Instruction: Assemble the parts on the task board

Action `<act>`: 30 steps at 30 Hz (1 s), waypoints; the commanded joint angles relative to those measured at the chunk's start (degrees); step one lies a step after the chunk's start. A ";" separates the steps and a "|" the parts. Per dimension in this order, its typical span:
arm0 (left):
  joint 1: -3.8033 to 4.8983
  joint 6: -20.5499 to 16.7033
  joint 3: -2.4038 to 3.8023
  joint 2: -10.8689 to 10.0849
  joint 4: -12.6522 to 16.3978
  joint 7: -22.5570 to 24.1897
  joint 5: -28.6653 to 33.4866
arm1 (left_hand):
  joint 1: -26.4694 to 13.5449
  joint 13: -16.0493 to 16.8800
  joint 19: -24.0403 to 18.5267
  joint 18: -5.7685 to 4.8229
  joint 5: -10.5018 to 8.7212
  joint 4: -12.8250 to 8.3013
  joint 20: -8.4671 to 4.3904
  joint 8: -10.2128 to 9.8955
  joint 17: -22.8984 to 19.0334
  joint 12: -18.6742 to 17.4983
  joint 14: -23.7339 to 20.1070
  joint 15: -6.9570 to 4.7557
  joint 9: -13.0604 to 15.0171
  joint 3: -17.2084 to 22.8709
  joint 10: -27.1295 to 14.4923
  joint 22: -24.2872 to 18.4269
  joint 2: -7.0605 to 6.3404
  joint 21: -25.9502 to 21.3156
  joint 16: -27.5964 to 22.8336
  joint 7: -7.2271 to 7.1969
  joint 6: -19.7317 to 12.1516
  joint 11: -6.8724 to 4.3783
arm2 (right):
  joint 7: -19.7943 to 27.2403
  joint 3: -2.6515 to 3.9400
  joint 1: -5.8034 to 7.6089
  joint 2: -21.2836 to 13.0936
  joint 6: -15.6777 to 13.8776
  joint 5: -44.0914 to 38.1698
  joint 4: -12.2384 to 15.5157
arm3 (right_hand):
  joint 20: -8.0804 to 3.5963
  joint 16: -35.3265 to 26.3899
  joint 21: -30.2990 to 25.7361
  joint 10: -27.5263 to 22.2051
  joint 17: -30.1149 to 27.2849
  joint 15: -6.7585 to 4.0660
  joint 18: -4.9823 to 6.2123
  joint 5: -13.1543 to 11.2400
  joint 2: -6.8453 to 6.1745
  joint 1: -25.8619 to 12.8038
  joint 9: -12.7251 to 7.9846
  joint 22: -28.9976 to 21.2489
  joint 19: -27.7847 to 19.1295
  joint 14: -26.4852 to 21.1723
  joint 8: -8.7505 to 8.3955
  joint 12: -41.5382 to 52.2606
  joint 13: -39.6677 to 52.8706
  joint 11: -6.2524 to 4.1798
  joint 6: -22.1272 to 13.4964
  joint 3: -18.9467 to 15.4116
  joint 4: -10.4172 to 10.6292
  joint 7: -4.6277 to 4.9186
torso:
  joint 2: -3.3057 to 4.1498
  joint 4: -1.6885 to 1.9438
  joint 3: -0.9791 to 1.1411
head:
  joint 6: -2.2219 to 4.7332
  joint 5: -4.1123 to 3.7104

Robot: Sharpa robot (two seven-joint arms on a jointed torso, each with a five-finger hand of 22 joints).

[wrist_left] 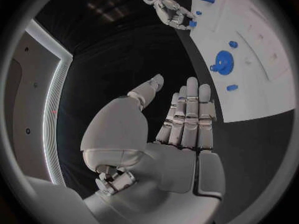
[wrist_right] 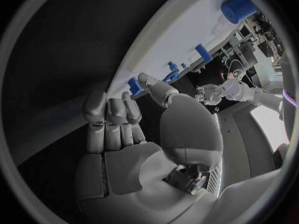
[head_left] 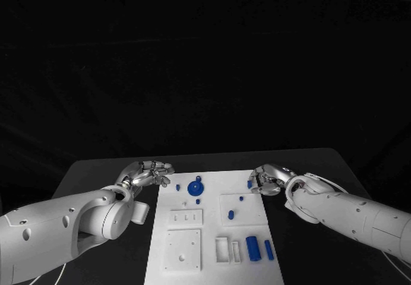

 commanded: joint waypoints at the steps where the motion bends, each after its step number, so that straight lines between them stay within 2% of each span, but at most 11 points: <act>1: 0.03 0.98 0.04 0.04 0.21 0.62 0.00 | -0.65 -0.05 -0.41 0.85 -0.28 -0.25 -0.19 0.09 0.09 -0.16 0.12 -0.07 -0.02 0.12 0.04 0.83 0.04 0.25 -0.27 -0.07 0.13 0.25 | 0.75 -0.05 -0.12 0.31 1.28 0.17 -0.26 | 0.24 -0.37 -0.30 0.08 0.10 -0.22 6.71 -1.12 0.78 0.20 0.01 0.85 -0.36 0.22 0.14 -0.07 0.12 -0.39 0.45 0.35 0.56 -0.27 | 0.00 -0.06 -0.05 | -0.06 0.06; 5: 0.04 1.00 0.05 0.01 0.30 0.60 -0.05 | -0.66 -0.06 -0.41 0.85 -0.28 -0.26 -0.18 0.09 0.09 -0.17 0.12 -0.07 -0.02 0.13 0.04 0.82 0.04 0.25 -0.27 -0.07 0.13 0.26 | 0.64 -0.07 -0.15 0.57 1.15 0.21 -0.49 | 0.30 -0.46 -0.27 0.26 0.27 -0.32 6.71 -4.05 1.21 0.33 -0.02 0.86 -0.38 0.28 0.25 0.04 0.20 -0.50 0.82 1.75 1.31 -0.39 | -0.04 -0.13 -0.02 | -0.21 0.18; 11: 0.04 1.39 0.06 0.00 0.26 0.31 -0.09 | -0.68 -0.06 -0.41 0.85 -0.28 -0.26 -0.18 0.09 0.10 -0.18 0.11 -0.07 -0.02 0.14 0.05 0.82 0.05 0.25 -0.27 -0.07 0.13 0.26 | 0.63 -0.07 -0.15 0.63 1.02 0.55 -0.64 | 0.33 -0.53 -0.20 0.33 0.42 -0.37 6.71 -5.80 1.57 0.25 -0.10 0.89 -0.36 0.33 0.28 0.06 0.22 -0.54 1.08 3.03 2.07 -0.43 | -0.10 -0.08 -0.06 | -0.26 0.17; 22: 0.05 1.54 0.05 0.02 0.26 0.21 -0.10 | -0.70 -0.07 -0.43 0.84 -0.28 -0.30 -0.17 0.07 0.10 -0.22 0.10 -0.06 -0.03 0.16 0.01 0.82 0.05 0.25 -0.28 -0.08 0.10 0.23 | 0.47 -0.08 -0.16 1.39 0.54 0.59 -1.27 | 0.30 -0.52 -0.09 0.73 0.55 -0.38 6.71 -6.33 1.81 0.27 -0.07 0.92 -0.29 0.39 0.45 0.38 0.48 -0.55 1.49 3.59 2.27 -0.45 | -0.05 -0.14 -0.05 | -0.25 0.26; 30: 0.05 1.49 0.06 -0.02 0.31 0.20 -0.14 | -0.71 -0.09 -0.44 0.84 -0.28 -0.33 -0.17 0.07 0.11 -0.25 0.10 -0.06 -0.04 0.19 -0.02 0.82 0.05 0.26 -0.29 -0.11 0.08 0.20 | 0.42 -0.10 -0.20 1.91 0.54 0.59 -1.62 | 0.27 -0.50 -0.02 0.78 0.60 -0.38 6.71 -6.41 1.52 0.24 -0.10 0.95 -0.26 0.40 0.43 0.43 0.52 -0.55 1.48 3.54 2.10 -0.44 | -0.08 -0.06 -0.09 | 0.09 0.23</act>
